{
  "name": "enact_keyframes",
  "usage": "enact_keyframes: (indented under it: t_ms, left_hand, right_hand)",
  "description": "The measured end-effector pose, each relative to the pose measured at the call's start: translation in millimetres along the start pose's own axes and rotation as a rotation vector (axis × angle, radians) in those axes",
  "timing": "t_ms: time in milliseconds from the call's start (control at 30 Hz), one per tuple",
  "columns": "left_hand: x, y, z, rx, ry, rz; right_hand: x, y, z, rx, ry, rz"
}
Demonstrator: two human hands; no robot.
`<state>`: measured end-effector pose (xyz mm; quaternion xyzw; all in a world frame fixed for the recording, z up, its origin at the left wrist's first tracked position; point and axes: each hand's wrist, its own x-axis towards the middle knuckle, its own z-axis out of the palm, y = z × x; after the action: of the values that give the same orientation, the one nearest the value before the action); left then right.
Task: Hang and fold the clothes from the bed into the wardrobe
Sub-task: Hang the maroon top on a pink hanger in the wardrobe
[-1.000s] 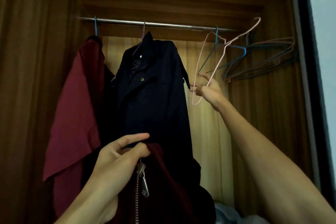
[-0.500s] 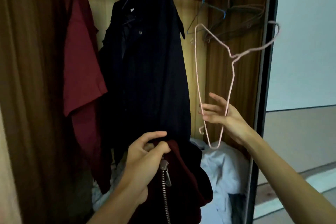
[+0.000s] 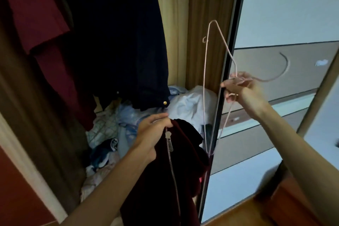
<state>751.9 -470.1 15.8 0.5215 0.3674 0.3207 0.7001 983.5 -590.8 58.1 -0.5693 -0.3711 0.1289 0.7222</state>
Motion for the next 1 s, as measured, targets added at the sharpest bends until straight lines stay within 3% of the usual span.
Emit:
enact_keyframes:
  t_ms: [100, 233, 433, 600, 800, 1000]
  left_hand:
    - [-9.1, -16.0, 18.4, 0.016, -0.091, -0.036]
    - [-19.9, -31.7, 43.7, 0.058, -0.222, -0.109]
    - [-6.5, -43.8, 76.9, -0.042, -0.118, -0.168]
    - [-24.9, -88.2, 117.2, 0.094, -0.159, -0.294]
    - [-44.5, -120.1, 143.3, 0.109, -0.125, -0.310]
    - [-52.7, -114.8, 166.9, 0.177, -0.176, -0.243]
  right_hand:
    - [-12.1, -9.3, -30.4, 0.040, 0.133, 0.006]
    - [-38.7, -16.4, -72.0, -0.049, 0.099, 0.002]
    - [-108.4, -4.4, -146.7, -0.138, -0.196, 0.117]
    - [-169.9, 19.4, -210.5, -0.239, -0.280, 0.211]
    - [-240.3, 49.2, -279.9, -0.185, -0.273, 0.331]
    - [-257.2, 65.8, -293.5, -0.101, -0.207, 0.355]
